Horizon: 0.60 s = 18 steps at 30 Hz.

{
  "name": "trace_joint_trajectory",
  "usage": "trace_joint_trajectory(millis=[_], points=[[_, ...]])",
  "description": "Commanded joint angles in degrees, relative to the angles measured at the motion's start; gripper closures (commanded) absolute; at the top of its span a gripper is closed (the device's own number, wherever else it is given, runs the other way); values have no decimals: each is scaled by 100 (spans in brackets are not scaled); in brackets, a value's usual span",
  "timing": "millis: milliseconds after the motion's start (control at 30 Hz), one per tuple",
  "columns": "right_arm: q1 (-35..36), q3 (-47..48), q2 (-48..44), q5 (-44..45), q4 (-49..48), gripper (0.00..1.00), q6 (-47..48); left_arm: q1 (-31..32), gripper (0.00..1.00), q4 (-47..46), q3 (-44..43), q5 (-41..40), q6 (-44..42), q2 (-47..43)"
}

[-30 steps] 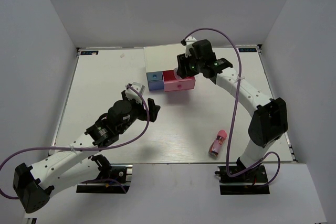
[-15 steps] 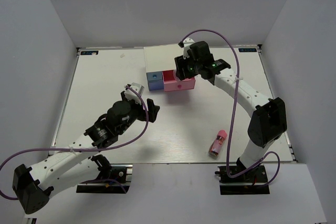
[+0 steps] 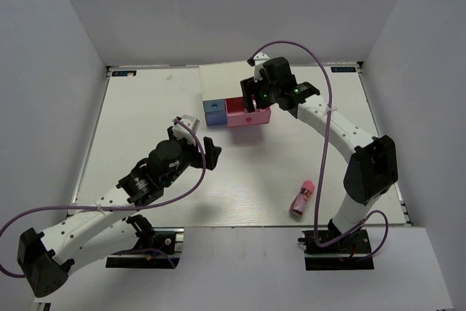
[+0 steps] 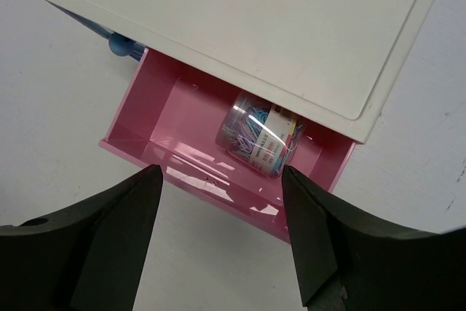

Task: Sort the stationery into containers
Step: Place the stationery into the container

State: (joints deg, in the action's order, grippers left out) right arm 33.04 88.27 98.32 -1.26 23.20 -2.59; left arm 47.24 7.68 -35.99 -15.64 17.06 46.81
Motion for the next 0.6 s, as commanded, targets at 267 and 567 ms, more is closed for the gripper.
trace_joint_trajectory(millis=[267, 567], points=[[-95, -527, -805, -2802, -501, 100, 1913, 4, 0, 23, 30, -80, 43, -216], [-87, -715, -596, -3830, 1010, 100, 4731, 4, 0, 23, 83, -132, 149, -321]])
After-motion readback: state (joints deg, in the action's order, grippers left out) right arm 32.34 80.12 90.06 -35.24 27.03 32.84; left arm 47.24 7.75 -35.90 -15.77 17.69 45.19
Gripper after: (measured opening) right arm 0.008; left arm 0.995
